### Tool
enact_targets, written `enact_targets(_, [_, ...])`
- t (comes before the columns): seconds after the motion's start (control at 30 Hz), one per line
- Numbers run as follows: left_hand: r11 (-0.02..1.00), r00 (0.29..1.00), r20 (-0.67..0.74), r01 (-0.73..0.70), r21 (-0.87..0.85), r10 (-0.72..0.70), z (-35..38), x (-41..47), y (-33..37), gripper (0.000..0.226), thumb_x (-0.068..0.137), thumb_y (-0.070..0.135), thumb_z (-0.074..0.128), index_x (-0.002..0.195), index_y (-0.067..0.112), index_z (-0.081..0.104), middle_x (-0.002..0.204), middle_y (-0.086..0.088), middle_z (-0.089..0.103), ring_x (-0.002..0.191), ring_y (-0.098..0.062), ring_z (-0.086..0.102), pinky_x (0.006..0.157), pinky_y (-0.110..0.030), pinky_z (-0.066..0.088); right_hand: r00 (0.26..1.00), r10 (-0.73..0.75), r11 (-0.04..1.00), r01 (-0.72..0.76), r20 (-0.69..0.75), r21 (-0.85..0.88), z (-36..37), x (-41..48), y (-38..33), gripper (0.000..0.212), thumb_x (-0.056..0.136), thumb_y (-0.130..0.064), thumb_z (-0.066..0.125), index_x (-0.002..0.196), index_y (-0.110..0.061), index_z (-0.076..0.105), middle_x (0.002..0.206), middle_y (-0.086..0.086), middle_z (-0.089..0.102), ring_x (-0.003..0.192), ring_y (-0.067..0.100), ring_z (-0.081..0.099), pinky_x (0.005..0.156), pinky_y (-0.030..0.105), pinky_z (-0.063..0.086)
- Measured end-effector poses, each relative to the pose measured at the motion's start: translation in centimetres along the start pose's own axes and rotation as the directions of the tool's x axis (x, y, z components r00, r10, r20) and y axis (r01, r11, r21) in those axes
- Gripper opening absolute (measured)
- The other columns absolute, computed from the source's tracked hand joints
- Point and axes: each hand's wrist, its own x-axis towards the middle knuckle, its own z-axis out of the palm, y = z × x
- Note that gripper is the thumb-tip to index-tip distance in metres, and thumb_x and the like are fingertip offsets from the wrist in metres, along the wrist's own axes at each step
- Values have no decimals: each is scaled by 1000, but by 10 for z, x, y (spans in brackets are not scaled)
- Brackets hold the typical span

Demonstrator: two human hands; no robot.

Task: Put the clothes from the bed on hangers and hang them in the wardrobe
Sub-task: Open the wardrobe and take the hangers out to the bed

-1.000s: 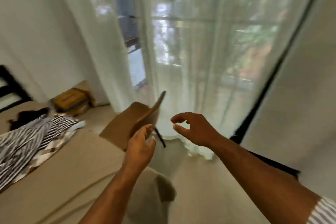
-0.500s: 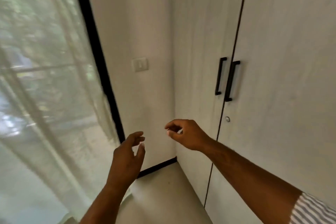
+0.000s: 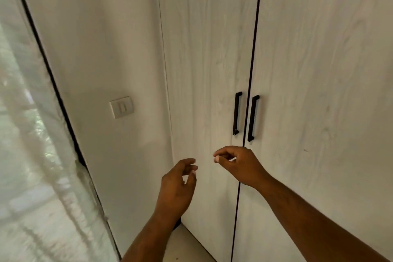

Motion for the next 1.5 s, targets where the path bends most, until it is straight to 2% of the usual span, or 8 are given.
enact_targets(0.2, [992, 990, 100, -85, -97, 95, 11, 39, 9, 25, 100, 23, 60, 122, 33, 62, 107, 21, 70, 101, 17, 58, 79, -2, 46, 954, 61, 997, -43, -293, 68, -10, 8, -9, 8, 95, -25, 69, 100, -27, 75, 96, -15, 73, 89, -9, 64, 74, 2, 46])
enact_targets(0.4, [962, 967, 153, -169, -213, 203, 31, 91, 40, 24, 99, 19, 61, 120, 32, 62, 110, 19, 68, 100, 17, 57, 77, 1, 42, 723, 69, 998, -39, -687, 59, -31, 34, -7, 36, 94, -28, 70, 128, -21, 62, 117, -9, 62, 97, 3, 62, 76, 5, 47])
enact_targets(0.6, [957, 943, 222, -205, -203, 249, 66, 147, 63, 40, 99, 26, 63, 137, 27, 52, 133, 14, 54, 101, 4, 59, 78, 1, 43, 696, 132, 991, -69, -706, 117, -38, 70, 12, 47, 94, -33, 69, 136, -16, 59, 126, -6, 65, 113, 10, 63, 85, 4, 41])
enact_targets(0.73, [964, 948, 204, -213, -161, 244, 83, 187, 66, 62, 98, 33, 63, 152, 25, 34, 150, 9, 42, 131, -11, 49, 109, -32, 46, 602, 88, 996, -76, -793, 53, -43, 94, 18, 34, 94, -30, 69, 124, -14, 67, 114, -4, 69, 103, 10, 65, 81, -2, 40])
enact_targets(0.97, [946, 927, 310, -116, -301, 212, 108, 229, 72, 39, 100, 29, 60, 137, 23, 48, 120, 5, 60, 98, -7, 60, 60, -3, 47, 567, 125, 989, -137, -814, 56, -49, 120, 25, 27, 97, -29, 66, 118, -14, 72, 104, -6, 73, 89, 2, 67, 74, -4, 43])
enact_targets(1.1, [941, 936, 249, -174, -290, 249, 122, 248, 70, 37, 97, 29, 64, 129, 20, 50, 116, 6, 56, 102, -11, 59, 83, -17, 49, 518, 178, 982, -146, -837, 119, -44, 128, 21, 19, 97, -27, 67, 108, -15, 76, 93, -8, 75, 85, -1, 68, 77, 4, 50])
enact_targets(1.23, [924, 838, 510, 20, -382, 193, 126, 265, 62, 23, 100, 38, 59, 116, 21, 60, 105, 4, 67, 99, -16, 64, 71, -16, 44, 479, 260, 964, -175, -839, 200, -41, 130, 12, 11, 94, -24, 71, 99, -17, 77, 88, -7, 75, 87, 7, 71, 81, 16, 54])
enact_targets(1.5, [881, 812, 493, -53, -470, 312, 101, 254, 43, 27, 105, 34, 48, 106, 14, 66, 96, -2, 72, 91, -18, 66, 75, -19, 45, 412, 347, 937, -193, -843, 291, -21, 109, -24, 2, 91, -22, 75, 90, -22, 77, 87, -4, 78, 88, 15, 73, 93, 41, 59])
